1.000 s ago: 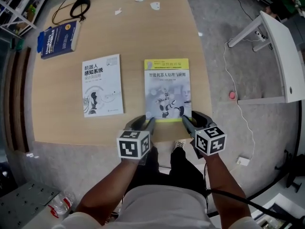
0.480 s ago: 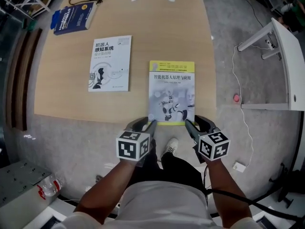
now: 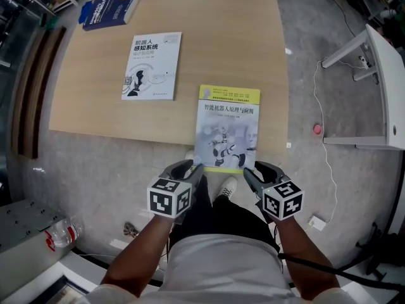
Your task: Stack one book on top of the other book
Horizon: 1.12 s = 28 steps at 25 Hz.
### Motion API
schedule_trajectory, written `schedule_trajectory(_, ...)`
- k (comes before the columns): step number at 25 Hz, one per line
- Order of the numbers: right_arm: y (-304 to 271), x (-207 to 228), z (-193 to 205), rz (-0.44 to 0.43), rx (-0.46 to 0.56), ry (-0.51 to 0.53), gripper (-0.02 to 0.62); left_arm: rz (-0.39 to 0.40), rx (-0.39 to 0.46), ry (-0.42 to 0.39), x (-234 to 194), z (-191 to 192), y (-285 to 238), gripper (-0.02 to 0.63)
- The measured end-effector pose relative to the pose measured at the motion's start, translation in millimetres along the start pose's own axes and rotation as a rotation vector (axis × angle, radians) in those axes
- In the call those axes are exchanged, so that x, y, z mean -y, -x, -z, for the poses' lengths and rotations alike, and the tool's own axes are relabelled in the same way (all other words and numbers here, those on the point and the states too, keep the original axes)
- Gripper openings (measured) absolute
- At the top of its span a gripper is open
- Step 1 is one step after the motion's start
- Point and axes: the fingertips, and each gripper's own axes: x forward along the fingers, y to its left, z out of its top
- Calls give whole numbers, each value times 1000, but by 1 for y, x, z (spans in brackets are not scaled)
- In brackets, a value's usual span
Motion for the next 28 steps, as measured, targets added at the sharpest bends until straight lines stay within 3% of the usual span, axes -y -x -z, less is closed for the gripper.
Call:
schedule_trajectory(11,6,-17,20,-48,-45,9,160,19,-37,4,-1,21,13,130)
schedule_trajectory(17,10,5,-1,-93,61,-208,167,75,60,161,-8,6,18,189)
schedule_trajectory(22,-5,8,-4,-193,70,-358,222,179,50,266,-7,6,5,213)
schedule_trajectory(25,-13,5,-5,-224,75,-409,224,266,59,344,-3,3,-1,212)
schedule_trajectory(28,-20,3,-5,-245,78,-437,224,293,63,364,-2,0,-7,196)
